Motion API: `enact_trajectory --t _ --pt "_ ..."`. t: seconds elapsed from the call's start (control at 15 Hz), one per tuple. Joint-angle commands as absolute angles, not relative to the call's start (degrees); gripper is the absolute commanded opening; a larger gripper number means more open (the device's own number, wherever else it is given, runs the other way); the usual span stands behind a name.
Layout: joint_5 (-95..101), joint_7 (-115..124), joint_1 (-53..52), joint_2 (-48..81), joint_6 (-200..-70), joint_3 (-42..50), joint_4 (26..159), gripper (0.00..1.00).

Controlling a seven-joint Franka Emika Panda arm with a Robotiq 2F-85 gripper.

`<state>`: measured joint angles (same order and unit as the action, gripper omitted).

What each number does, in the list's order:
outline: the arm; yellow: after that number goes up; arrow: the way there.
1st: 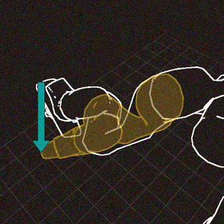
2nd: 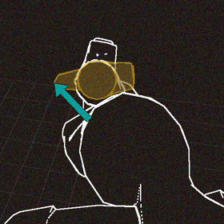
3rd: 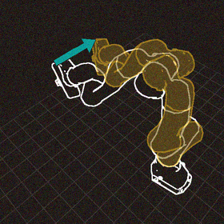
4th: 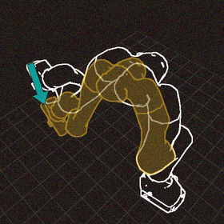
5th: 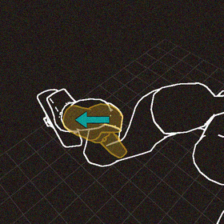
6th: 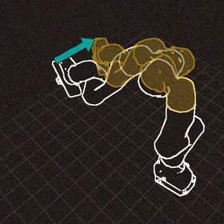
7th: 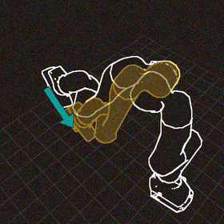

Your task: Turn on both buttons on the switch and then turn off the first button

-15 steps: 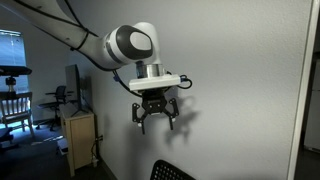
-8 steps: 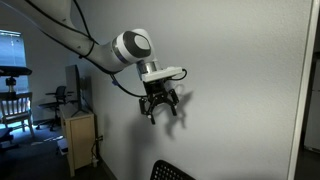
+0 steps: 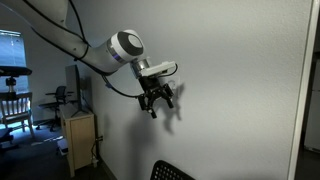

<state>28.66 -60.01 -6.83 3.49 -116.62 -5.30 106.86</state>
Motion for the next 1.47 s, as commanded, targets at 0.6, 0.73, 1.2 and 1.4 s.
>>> enact_trajectory --t 0.6,0.73,1.2,1.4 --pt "38.54 -44.09 -7.78 -3.64 -118.04 -6.41 113.65 1.00" --pt "36.41 -45.68 -7.72 -5.04 -123.71 -6.15 116.30 1.00" --pt "31.79 -56.35 -7.05 -4.80 -150.16 -4.19 123.31 1.00" --pt "25.59 -65.11 -6.60 -4.09 -156.22 -2.69 124.73 1.00"
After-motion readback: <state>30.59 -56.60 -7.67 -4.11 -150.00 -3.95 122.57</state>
